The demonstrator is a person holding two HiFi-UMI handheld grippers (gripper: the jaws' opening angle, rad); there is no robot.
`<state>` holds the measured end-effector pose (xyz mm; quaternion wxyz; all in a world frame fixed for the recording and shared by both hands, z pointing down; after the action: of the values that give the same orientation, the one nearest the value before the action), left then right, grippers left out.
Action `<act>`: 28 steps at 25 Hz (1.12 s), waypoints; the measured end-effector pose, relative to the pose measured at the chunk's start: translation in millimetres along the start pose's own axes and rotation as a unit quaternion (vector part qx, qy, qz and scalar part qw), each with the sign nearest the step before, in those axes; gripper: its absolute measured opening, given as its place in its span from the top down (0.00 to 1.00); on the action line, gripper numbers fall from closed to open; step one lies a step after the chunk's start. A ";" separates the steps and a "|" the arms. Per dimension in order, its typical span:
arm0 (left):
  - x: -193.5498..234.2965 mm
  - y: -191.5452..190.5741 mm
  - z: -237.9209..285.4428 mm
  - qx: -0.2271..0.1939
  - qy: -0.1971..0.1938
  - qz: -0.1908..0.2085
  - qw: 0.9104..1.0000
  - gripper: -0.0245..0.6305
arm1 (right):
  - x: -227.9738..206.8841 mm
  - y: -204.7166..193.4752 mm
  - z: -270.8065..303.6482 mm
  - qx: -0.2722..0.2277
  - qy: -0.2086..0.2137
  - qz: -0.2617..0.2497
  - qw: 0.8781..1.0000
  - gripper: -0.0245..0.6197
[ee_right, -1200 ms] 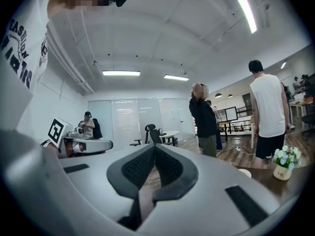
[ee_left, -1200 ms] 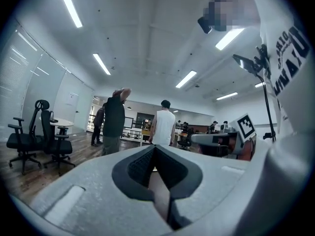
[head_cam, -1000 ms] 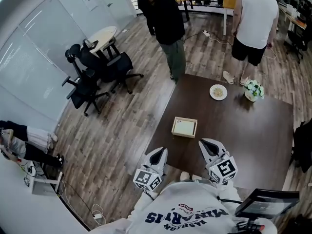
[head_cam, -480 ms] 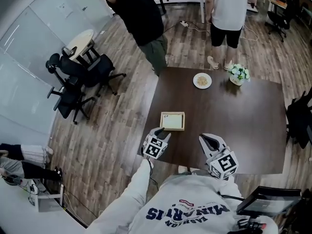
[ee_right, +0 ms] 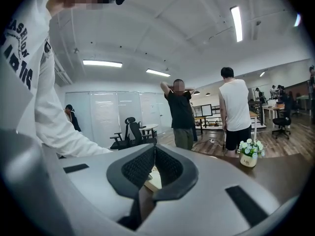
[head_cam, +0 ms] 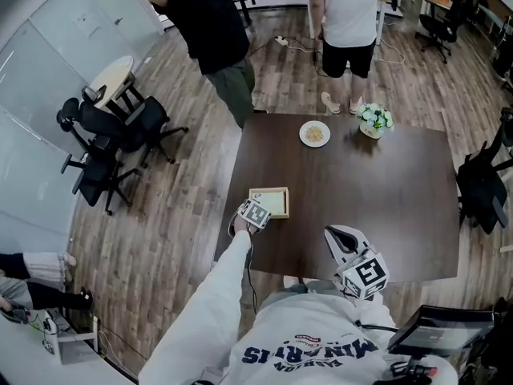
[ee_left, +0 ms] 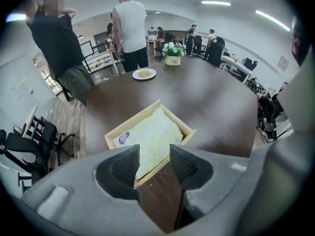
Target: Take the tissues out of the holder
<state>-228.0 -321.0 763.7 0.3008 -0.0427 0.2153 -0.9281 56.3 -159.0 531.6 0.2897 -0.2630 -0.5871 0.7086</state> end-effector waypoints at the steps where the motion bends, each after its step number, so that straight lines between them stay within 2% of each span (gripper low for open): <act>1: 2.4 -1.8 6.3 0.014 -0.001 -0.007 1.000 0.67 | 0.4 0.4 -0.2 0.002 0.001 -0.002 1.000 0.95; 3: 3.1 -6.5 17.0 0.043 -0.011 -0.021 0.999 0.67 | 1.3 1.4 -0.3 0.005 0.004 -0.005 1.000 0.95; 6: -3.7 1.9 32.0 0.034 -0.042 -0.018 0.998 0.67 | 1.1 1.0 -1.7 0.007 0.008 -0.009 1.000 0.95; 12: -2.4 -4.0 42.5 0.098 -0.034 -0.005 0.995 0.68 | 1.9 9.2 2.7 0.009 0.019 -0.020 1.000 0.95; 16: -8.4 -4.7 42.5 0.090 -0.019 0.010 0.996 0.78 | 2.4 14.3 6.0 0.011 0.018 -0.019 1.000 0.95; 19: -11.5 -7.3 42.6 0.082 -0.024 0.003 0.996 0.86 | 3.2 14.0 5.8 0.012 0.019 -0.018 1.000 0.95; 28: -11.5 -12.7 36.2 0.054 -0.015 -0.003 0.998 0.92 | 5.3 13.9 9.7 0.006 0.019 -0.018 1.000 0.95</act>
<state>-217.9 -318.6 802.3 0.3031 -0.0405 0.1602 -0.9385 44.3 -163.8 519.4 0.3150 -0.2639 -0.5817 0.7019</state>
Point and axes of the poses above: the fingertips, and each gripper's own axes: z forward along the fingers, x to its left, y out of its top, the point moved 8 cm from there along -z, backward along the fingers, and after that the axes turned 5 degrees about -z, right-handed, at the moved point
